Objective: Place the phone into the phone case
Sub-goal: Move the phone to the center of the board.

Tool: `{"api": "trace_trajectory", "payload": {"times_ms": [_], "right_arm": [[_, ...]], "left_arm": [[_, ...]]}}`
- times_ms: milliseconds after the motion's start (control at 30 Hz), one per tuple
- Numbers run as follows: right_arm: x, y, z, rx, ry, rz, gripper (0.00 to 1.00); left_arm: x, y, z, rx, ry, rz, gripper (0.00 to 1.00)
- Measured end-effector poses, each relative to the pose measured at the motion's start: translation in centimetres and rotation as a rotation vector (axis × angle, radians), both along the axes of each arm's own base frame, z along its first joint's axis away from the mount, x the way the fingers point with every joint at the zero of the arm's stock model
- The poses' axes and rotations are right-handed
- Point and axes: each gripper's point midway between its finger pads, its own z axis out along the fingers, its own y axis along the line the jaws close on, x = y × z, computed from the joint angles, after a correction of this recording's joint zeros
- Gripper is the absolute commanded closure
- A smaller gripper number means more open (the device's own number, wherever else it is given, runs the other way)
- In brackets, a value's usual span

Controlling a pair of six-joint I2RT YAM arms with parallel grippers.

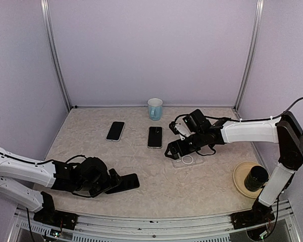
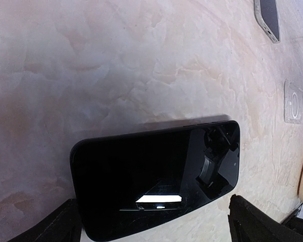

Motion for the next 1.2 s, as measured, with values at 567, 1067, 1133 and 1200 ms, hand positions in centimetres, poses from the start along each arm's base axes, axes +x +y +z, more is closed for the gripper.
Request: {"api": "trace_trajectory", "payload": {"times_ms": [567, 1067, 1133, 1200], "right_arm": [[0.0, 0.0, 0.0, -0.002, -0.001, -0.001, 0.11], [0.2, -0.5, -0.1, -0.026, -0.018, -0.01, 0.11], [0.2, -0.5, 0.1, -0.024, -0.022, -0.011, 0.11], [0.2, -0.6, 0.2, -0.024, -0.025, -0.012, 0.11]], "left_arm": [[0.7, -2.6, 0.1, 0.006, -0.021, -0.087, 0.01], [0.7, -5.5, 0.1, 0.024, -0.02, -0.203, 0.01], [0.7, -5.8, 0.1, 0.026, -0.021, -0.217, 0.01], [0.7, -6.0, 0.1, 0.028, -0.021, -0.23, 0.01]]}}
